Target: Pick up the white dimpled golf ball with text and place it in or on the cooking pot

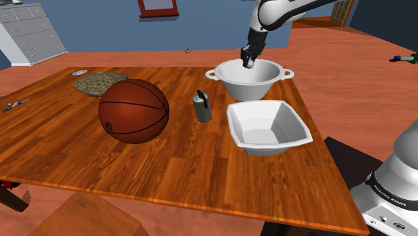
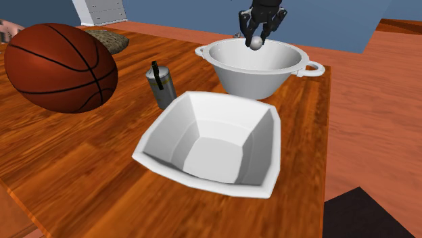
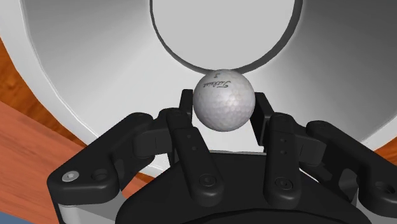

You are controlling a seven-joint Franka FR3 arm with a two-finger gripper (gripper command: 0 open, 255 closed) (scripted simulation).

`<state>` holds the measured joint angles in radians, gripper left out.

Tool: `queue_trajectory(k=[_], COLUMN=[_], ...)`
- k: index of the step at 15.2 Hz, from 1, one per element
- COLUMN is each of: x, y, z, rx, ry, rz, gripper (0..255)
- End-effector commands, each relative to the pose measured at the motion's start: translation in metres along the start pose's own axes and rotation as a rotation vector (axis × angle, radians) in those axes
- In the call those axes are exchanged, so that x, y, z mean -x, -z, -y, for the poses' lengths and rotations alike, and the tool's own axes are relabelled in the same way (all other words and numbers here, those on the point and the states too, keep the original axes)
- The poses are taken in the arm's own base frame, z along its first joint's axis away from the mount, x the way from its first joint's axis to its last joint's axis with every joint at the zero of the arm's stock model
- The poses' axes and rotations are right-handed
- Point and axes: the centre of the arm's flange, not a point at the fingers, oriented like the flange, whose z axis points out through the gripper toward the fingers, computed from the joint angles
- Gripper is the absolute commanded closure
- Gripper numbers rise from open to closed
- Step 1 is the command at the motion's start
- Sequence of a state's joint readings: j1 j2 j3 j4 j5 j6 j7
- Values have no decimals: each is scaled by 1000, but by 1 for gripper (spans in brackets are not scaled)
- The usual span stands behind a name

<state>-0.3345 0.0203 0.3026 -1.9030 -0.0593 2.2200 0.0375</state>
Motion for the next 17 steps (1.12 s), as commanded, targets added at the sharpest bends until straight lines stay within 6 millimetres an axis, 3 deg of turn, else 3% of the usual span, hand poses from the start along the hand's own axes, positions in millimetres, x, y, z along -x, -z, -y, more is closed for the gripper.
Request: queue_trajectory(k=[1,8,9,14,17], x=[2,2,2,2,2], y=[-7,-7,-7,-7,33], z=[1,1,1,1,1], rx=[0,0,0,0,0], ry=[0,0,0,0,0], rz=[-1,-1,-1,-1,-1], gripper=[255,255,0,0,0])
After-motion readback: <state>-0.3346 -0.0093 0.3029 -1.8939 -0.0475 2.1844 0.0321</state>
